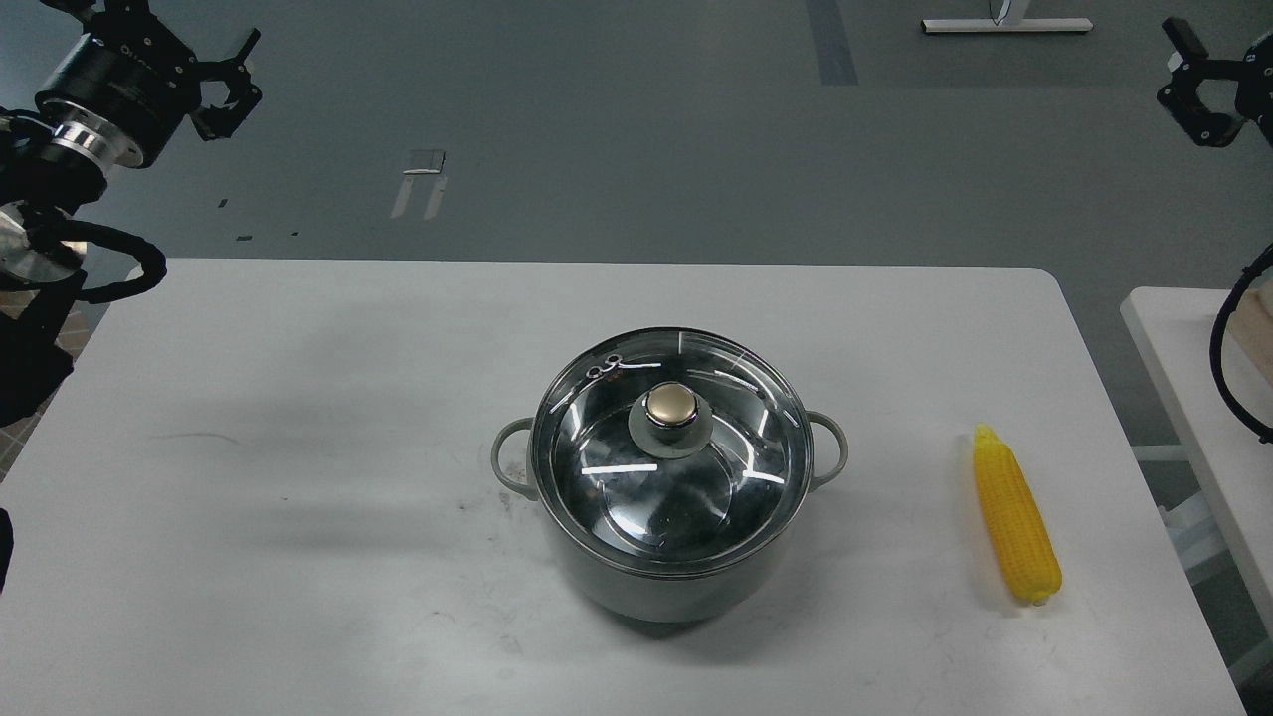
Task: Open pot and put corn in
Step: 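Move the left gripper from rest toward the glass pot lid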
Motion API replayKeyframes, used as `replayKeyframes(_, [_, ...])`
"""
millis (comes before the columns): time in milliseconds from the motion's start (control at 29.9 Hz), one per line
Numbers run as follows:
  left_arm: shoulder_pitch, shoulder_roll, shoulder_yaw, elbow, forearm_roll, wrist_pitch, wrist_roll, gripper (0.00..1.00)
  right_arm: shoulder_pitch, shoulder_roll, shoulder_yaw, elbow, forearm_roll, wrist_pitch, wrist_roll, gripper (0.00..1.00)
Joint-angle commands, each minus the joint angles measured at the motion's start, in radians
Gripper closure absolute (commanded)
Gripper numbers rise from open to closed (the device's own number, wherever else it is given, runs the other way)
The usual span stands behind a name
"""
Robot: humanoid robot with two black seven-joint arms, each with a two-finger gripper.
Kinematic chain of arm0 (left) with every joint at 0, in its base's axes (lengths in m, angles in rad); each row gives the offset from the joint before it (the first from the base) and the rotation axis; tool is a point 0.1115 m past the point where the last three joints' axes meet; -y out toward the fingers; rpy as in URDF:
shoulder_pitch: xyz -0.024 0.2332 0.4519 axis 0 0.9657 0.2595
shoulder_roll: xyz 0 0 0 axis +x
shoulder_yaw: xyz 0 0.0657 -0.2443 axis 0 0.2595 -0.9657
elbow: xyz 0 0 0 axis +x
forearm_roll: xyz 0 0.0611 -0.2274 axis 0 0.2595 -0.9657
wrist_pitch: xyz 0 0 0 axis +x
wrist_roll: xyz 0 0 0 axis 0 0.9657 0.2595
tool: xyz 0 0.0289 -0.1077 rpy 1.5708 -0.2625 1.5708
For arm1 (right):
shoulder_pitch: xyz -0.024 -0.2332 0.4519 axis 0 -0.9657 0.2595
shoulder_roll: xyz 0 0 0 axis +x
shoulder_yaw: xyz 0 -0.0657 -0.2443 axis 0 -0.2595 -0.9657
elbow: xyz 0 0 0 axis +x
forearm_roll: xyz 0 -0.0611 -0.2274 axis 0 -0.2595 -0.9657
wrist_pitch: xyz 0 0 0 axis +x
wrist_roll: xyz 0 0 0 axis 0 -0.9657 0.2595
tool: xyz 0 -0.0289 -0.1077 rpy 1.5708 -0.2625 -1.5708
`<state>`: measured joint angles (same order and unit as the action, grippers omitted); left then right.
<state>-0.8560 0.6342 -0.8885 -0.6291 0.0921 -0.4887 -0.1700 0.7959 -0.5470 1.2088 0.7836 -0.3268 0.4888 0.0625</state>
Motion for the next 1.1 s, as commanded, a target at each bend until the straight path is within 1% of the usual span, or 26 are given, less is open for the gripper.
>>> replayKeyframes(0, [0.0,0.018,-0.007,0.0,0.0,0.0,-0.002,0.02,0.003,0.004,0.0,-0.001,-0.003,0.0,0.0,0.0])
replayKeyframes(100, [-0.002,0.018,0.003,0.0,0.0,0.0,-0.005,0.02,0.014,0.002,0.0,-0.001,-0.003,0.0,-0.001,0.0])
replayKeyframes(167, [-0.005,0.019,0.005,0.0,0.0,0.0,0.006,0.02,0.016,-0.001,0.0,0.0,-0.003,0.0,-0.006,0.0])
replayKeyframes(334, [-0.008,0.022,0.003,-0.004,0.001,0.0,0.007,0.02,0.019,-0.008,0.008,0.011,0.005,0.0,-0.009,0.0])
replayKeyframes(502, [-0.003,0.1,0.005,-0.119,0.005,0.0,-0.003,0.02,0.017,-0.008,0.021,0.009,0.006,0.0,-0.007,0.0])
replayKeyframes(569, [-0.003,0.131,0.005,-0.202,0.056,0.0,-0.006,0.04,0.016,-0.008,0.023,0.011,0.008,0.0,-0.006,0.0])
replayKeyframes(602, [-0.005,0.136,0.003,-0.222,0.089,0.0,-0.011,0.05,0.014,-0.008,0.023,0.011,0.008,0.0,-0.006,0.0])
replayKeyframes(635, [-0.005,0.154,0.002,-0.274,0.168,0.0,-0.022,0.08,0.013,-0.008,0.025,0.011,0.008,0.0,-0.006,0.0])
replayKeyframes(669, [-0.005,0.154,0.002,-0.274,0.169,0.0,-0.022,0.08,0.012,-0.008,0.025,0.011,0.008,0.0,-0.006,0.0])
replayKeyframes(736, [-0.002,0.206,-0.007,-0.436,0.391,0.0,-0.069,0.11,0.008,-0.008,0.028,0.011,0.009,0.0,-0.003,0.0])
replayKeyframes(769, [-0.002,0.214,-0.01,-0.483,0.453,0.0,-0.083,0.11,0.006,-0.008,0.031,0.011,0.009,0.0,-0.003,0.0])
replayKeyframes(836, [0.0,0.228,-0.001,-0.659,0.692,0.0,-0.115,0.12,0.002,-0.008,0.043,0.011,0.009,0.0,-0.003,0.0])
replayKeyframes(903, [0.0,0.228,0.006,-0.739,0.808,0.0,-0.123,0.13,-0.003,-0.01,0.044,0.011,0.009,0.0,-0.003,0.0])
replayKeyframes(936, [0.0,0.225,0.006,-0.812,0.912,0.018,-0.123,0.13,-0.004,-0.01,0.044,0.011,0.009,0.0,-0.003,0.0])
replayKeyframes(970, [0.002,0.222,0.01,-0.845,0.961,0.027,-0.123,0.13,-0.004,-0.011,0.044,0.011,0.009,0.0,-0.003,0.0])
replayKeyframes(1037, [0.024,0.213,0.046,-0.949,1.172,0.036,-0.124,0.13,-0.004,-0.02,0.046,0.011,0.011,0.0,-0.003,0.0])
replayKeyframes(1070, [0.028,0.206,0.055,-0.974,1.234,0.038,-0.124,0.13,-0.004,-0.022,0.048,0.011,0.011,0.0,-0.003,0.0])
